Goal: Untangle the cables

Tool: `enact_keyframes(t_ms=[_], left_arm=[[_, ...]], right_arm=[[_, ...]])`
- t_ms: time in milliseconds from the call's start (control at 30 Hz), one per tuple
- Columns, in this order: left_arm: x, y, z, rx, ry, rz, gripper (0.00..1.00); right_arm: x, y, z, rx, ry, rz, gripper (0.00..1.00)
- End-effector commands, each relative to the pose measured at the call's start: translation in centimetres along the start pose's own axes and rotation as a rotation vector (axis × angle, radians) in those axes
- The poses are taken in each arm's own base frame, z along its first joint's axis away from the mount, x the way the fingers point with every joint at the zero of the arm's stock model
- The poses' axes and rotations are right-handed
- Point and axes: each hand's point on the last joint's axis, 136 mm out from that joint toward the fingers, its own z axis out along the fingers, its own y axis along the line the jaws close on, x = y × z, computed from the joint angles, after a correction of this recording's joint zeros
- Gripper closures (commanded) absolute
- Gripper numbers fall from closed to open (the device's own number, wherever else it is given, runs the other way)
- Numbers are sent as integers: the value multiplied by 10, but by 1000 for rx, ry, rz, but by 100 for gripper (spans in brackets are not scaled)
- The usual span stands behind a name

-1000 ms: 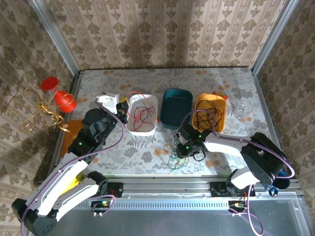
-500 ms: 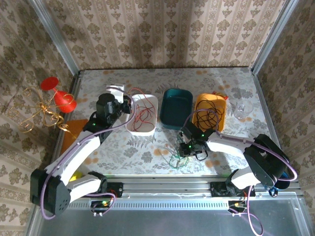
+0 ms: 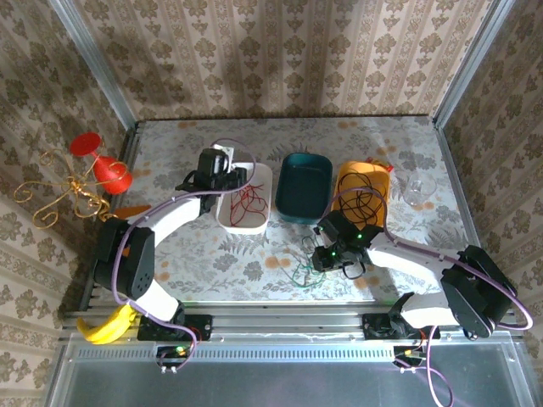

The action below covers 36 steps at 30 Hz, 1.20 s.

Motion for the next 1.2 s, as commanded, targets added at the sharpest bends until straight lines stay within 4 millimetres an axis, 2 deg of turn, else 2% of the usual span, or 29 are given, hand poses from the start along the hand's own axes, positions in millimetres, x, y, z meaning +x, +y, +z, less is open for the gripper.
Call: enact_keyframes(t_ms=[0, 67, 133, 233, 367, 500, 600, 800, 900, 1033, 1100, 1167], left_arm=[[-42, -20, -25, -5, -91, 88, 35], [-52, -26, -39, -27, -125, 129, 33], [-56, -41, -56, -5, -158, 185, 33], [-42, -79, -80, 108, -160, 292, 32], [15, -149, -111, 446, -73, 371, 31], [75, -189, -131, 658, 61, 384, 31], [111, -208, -131, 702, 141, 416, 31], [161, -245, -120, 801, 251, 455, 31], [176, -257, -115, 841, 309, 468, 31], [193, -262, -105, 842, 364, 494, 33], [199, -262, -97, 822, 372, 497, 37], [202, -259, -85, 774, 353, 500, 46]], right_arm=[[6, -10, -2, 35, 4, 20, 79], [5, -9, -2, 36, -1, 20, 79], [4, -10, -2, 36, -6, 21, 79], [4, -9, -3, 31, -11, 20, 79], [2, -6, -4, 17, -23, 9, 79], [-1, -6, -7, 10, -38, 7, 80], [-4, -6, -9, 2, -52, 12, 85], [-14, -2, -20, -64, -102, 33, 87], [-15, -6, -23, -68, -111, 58, 87], [-18, -13, -28, -71, -131, 97, 87], [-19, -16, -30, -74, -142, 108, 87], [-19, -16, -32, -81, -147, 115, 87]])
